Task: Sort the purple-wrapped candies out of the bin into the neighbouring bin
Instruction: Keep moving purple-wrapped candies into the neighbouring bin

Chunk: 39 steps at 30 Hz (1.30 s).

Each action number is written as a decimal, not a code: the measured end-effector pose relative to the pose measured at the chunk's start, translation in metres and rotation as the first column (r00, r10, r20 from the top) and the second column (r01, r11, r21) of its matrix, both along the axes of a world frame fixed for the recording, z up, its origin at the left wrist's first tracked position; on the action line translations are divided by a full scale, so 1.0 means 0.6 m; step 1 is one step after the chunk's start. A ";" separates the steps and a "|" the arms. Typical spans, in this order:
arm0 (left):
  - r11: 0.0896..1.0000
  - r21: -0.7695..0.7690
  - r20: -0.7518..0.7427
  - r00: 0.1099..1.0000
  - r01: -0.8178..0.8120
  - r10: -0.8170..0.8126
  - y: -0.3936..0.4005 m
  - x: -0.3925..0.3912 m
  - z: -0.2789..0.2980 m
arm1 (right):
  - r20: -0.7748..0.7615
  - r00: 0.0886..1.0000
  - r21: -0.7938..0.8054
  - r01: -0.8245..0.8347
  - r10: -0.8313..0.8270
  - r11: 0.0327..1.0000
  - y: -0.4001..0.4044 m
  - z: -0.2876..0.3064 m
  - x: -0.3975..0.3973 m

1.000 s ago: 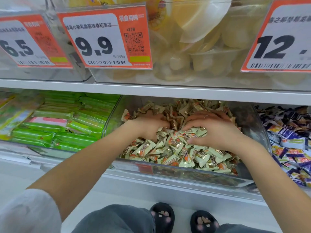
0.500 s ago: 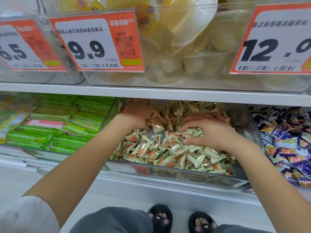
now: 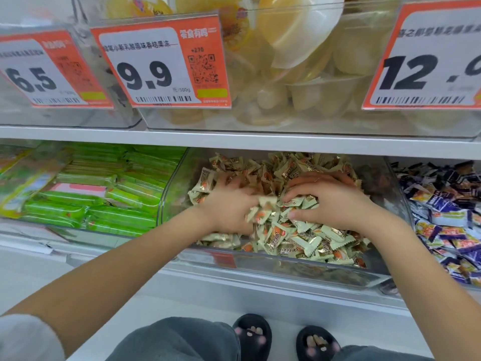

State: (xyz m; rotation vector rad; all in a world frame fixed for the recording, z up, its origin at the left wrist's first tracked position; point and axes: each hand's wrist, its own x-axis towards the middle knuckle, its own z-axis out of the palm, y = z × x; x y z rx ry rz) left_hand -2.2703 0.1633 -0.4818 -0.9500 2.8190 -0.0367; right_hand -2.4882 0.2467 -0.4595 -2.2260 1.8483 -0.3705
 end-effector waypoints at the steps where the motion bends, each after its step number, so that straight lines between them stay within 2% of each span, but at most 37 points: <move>1: 0.999 -0.018 -0.031 0.999 -0.035 0.034 -0.013 -0.001 0.004 | -0.003 1.000 0.001 -0.003 0.003 1.000 0.000 0.000 0.000; 3: 0.993 -0.060 -0.044 0.994 -0.098 0.096 -0.037 -0.006 0.008 | -0.002 1.000 0.005 -0.006 0.006 1.000 0.000 -0.001 -0.001; 7: 0.991 -0.093 -0.017 0.995 -0.099 0.098 -0.062 -0.011 0.006 | -0.001 1.000 0.029 -0.005 0.005 1.000 0.000 0.000 -0.002; 10: 0.983 -0.097 -0.003 0.987 -0.157 0.158 -0.057 -0.011 0.020 | 0.002 1.000 0.034 -0.016 0.016 0.999 0.001 0.001 -0.005; 12: 0.984 -0.097 -0.103 0.985 -0.148 0.138 -0.037 -0.011 0.029 | 0.042 0.999 0.032 -0.008 0.007 0.999 0.002 0.006 -0.014; 13: 0.989 -0.071 -0.215 0.970 -0.132 0.114 -0.021 -0.013 0.034 | 0.057 0.998 0.033 0.002 -0.004 0.999 0.002 0.009 -0.018; 15: 0.990 0.111 -0.401 0.908 -0.082 0.120 0.019 -0.025 0.047 | 0.043 0.999 0.032 0.018 -0.019 0.999 0.001 0.012 -0.019; 16: 0.974 0.225 -0.409 0.903 -0.040 0.131 0.039 -0.035 0.050 | 0.037 0.999 0.022 0.019 -0.020 1.000 0.001 0.013 -0.017; 18: 0.939 0.344 -0.328 0.937 -0.001 0.121 0.070 -0.064 0.040 | 0.097 0.995 -0.007 0.009 -0.008 1.000 0.004 0.015 -0.016; 21: 0.919 0.394 -0.279 0.949 -0.027 0.148 0.085 -0.105 0.016 | 0.350 0.930 0.100 0.082 -0.112 0.992 0.015 0.037 -0.027; 25: 0.960 0.265 -0.240 0.957 -0.094 0.160 0.078 -0.137 0.001 | 0.401 0.854 0.172 0.286 -0.332 0.943 0.014 0.054 -0.033; 28: 0.991 0.119 -0.248 0.965 -0.060 0.088 0.057 -0.126 0.006 | 0.437 0.828 0.172 0.306 -0.351 0.936 0.017 0.062 -0.022; 32: 0.994 0.098 -0.219 0.973 -0.055 0.075 0.014 -0.080 0.025 | 0.441 0.829 0.203 0.281 -0.344 0.938 0.033 0.075 -0.041; 35: 0.969 0.111 -0.286 0.926 -0.222 0.245 -0.022 -0.034 0.047 | 0.348 0.897 0.245 0.194 -0.273 0.950 0.041 0.078 -0.036; 37: 0.927 0.183 -0.337 0.865 -0.327 0.372 -0.037 -0.015 0.055 | 0.233 0.952 0.346 0.111 -0.200 0.932 0.044 0.068 -0.015; 39: 0.926 0.183 -0.324 0.869 -0.331 0.375 -0.038 -0.013 0.059 | 0.001 0.993 0.433 0.103 -0.115 0.895 0.044 0.042 0.011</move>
